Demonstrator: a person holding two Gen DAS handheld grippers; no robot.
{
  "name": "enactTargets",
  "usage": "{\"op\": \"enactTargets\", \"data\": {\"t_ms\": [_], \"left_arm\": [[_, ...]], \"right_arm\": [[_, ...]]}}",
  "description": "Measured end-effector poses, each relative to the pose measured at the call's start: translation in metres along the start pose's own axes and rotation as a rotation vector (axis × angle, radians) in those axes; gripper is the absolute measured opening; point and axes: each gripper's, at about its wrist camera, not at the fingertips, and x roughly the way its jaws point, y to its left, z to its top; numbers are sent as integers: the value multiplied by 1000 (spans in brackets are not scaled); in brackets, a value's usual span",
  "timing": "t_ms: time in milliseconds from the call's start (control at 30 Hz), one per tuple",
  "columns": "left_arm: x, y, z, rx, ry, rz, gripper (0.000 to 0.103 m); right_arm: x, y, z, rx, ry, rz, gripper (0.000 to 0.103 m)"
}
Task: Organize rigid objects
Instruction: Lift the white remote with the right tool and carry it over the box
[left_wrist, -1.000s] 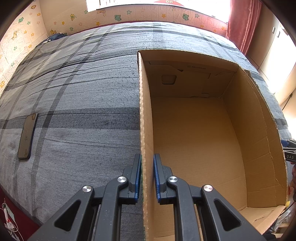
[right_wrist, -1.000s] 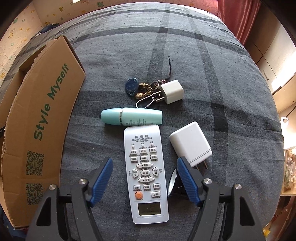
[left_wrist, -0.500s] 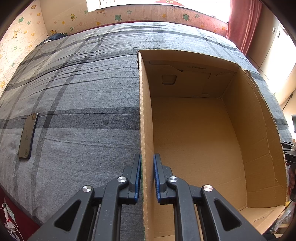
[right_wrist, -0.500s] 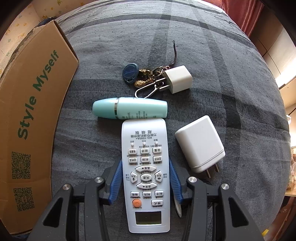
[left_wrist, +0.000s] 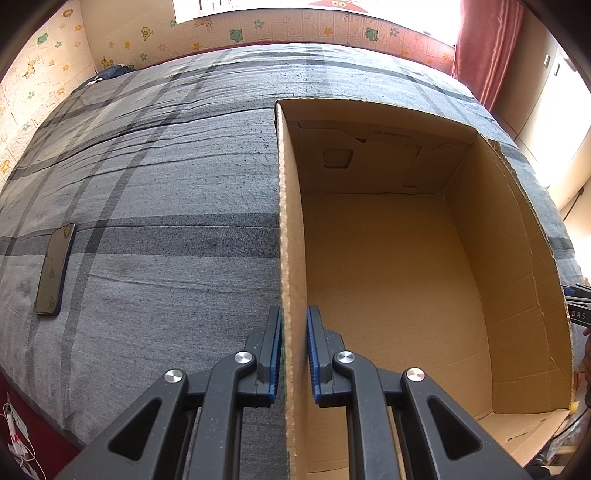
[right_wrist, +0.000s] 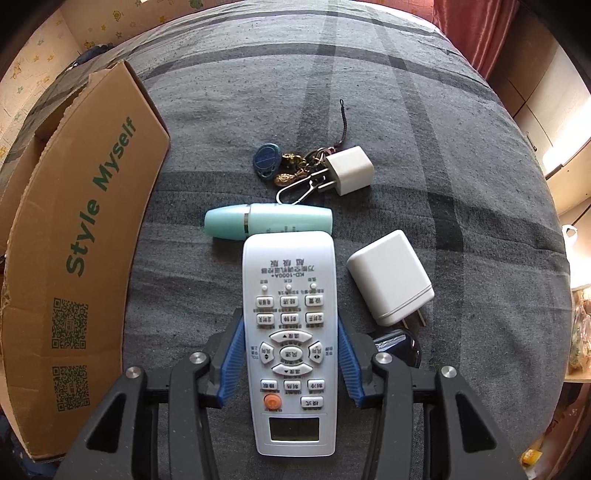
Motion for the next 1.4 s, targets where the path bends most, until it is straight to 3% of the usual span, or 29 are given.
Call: {"op": "enactTargets", "data": {"t_ms": [833, 1400], "left_arm": [[1, -1, 1, 7, 3, 7, 14], [2, -2, 0, 11, 9, 13, 14]], "right_arm": [[-99, 39, 19, -81, -96, 12, 49], [-136, 110, 51, -202, -161, 85, 49]]}}
